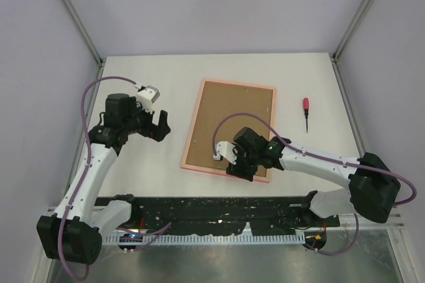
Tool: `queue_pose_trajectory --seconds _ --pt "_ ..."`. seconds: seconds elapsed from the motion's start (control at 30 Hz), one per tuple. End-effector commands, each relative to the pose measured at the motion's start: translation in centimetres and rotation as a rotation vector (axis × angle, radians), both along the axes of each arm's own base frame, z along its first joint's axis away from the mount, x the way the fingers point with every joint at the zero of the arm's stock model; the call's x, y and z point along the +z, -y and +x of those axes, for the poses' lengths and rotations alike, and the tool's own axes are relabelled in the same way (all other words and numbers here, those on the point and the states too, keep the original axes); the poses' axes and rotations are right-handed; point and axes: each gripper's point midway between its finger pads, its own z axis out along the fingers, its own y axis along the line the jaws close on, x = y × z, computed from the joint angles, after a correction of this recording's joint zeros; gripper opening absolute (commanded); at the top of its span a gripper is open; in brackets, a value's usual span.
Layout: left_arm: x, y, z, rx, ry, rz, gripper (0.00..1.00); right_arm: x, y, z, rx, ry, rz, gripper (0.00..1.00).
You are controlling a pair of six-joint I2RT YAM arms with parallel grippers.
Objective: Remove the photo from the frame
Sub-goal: Turn over the photo frame at the center of the board.
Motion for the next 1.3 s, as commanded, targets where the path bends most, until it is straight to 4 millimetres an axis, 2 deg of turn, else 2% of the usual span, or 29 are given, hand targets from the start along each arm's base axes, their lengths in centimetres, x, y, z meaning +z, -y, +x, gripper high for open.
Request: queue_pose_trajectory --seconds 0.0,0.1,0.3,0.37,0.4,0.53,0.6,0.63,0.73,0.83,0.9,1.1,1.27 --pt "1.0 0.4 0.4 -0.024 0.043 -0.021 1.00 -1.5 0.0 -1.0 0.025 -0.068 -0.022 0.65" --pt "1.1 0.5 0.3 -0.028 0.034 -0.024 1.00 -3.2 0.3 -1.5 0.017 -0.119 -0.065 0.65" --pt "1.2 0.5 0.1 -0.031 0.037 -0.021 1.00 -4.4 0.2 -1.5 0.007 -0.133 -0.086 0.63" --pt "1.2 0.5 0.0 -0.036 0.049 -0.018 0.99 -4.7 0.2 -1.4 0.003 -0.127 -0.099 0.57" --pt "1.1 0.4 0.0 -0.037 0.051 -0.015 1.00 -4.9 0.3 -1.5 0.005 -0.132 -0.106 0.48" --pt "1.2 0.4 -0.2 -0.037 0.050 -0.015 0.99 -5.2 0.4 -1.1 -0.002 -0.102 -0.132 0.41" --pt "1.4 0.5 -0.3 -0.045 0.065 -0.018 1.00 -5.1 0.4 -1.3 0.008 -0.103 -0.128 0.27" --pt "1.4 0.5 -0.3 -0.048 0.069 -0.018 1.00 -5.1 0.4 -1.5 0.013 -0.111 -0.128 0.14" --pt "1.5 0.5 -0.4 -0.051 0.066 -0.016 1.00 -5.2 0.2 -2.2 0.032 -0.148 -0.130 0.08" --pt "1.6 0.8 -0.7 -0.069 0.074 -0.021 1.00 -3.7 -0.6 -3.1 0.053 -0.198 -0.095 0.08" --pt "1.6 0.8 -0.6 -0.075 0.077 -0.021 1.00 -1.7 -1.6 -3.5 0.087 -0.212 -0.029 0.08" --pt "1.9 1.9 -1.5 -0.158 0.091 -0.026 1.00 3.5 -3.1 -2.0 0.088 -0.238 0.097 0.08" --pt "2.7 3.4 -2.9 -0.300 0.172 0.001 1.00 5.9 -3.0 -0.4 0.051 -0.288 0.165 0.08"
